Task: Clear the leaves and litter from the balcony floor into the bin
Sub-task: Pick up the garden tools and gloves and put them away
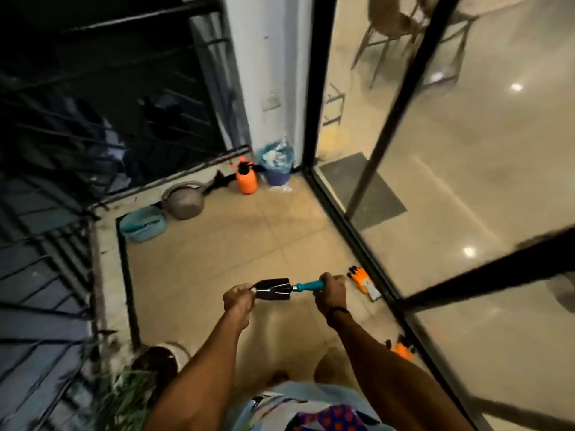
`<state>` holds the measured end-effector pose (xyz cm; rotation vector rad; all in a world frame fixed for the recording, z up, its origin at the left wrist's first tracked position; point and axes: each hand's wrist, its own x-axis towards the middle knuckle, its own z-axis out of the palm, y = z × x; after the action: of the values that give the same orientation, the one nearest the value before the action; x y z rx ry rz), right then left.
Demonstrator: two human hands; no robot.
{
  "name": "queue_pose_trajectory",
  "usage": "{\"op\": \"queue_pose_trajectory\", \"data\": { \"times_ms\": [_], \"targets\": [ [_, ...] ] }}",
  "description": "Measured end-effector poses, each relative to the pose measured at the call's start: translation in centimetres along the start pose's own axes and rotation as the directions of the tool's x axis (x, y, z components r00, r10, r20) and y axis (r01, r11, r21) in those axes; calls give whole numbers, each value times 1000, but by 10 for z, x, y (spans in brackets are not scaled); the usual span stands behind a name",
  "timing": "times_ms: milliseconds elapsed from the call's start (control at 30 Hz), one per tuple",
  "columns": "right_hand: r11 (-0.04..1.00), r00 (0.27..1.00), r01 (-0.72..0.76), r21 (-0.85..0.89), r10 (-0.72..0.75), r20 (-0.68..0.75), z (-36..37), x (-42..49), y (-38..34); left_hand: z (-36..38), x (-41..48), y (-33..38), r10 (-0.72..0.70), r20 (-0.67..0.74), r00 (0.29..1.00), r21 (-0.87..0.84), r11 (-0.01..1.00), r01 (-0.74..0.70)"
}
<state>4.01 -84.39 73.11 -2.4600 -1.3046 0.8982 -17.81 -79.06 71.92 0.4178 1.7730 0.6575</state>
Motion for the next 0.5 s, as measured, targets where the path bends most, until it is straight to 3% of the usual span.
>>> {"op": "queue_pose_trajectory", "data": {
  "times_ms": [200,500],
  "targets": [
    [986,980,166,-29,-162,114,45,81,-134,-56,84,75,-99,-146,984,-294,954,52],
    [880,858,453,-140,-388,337,87,216,-314,-113,187,183,-165,-320,933,-482,876,-10]
  ]
}}
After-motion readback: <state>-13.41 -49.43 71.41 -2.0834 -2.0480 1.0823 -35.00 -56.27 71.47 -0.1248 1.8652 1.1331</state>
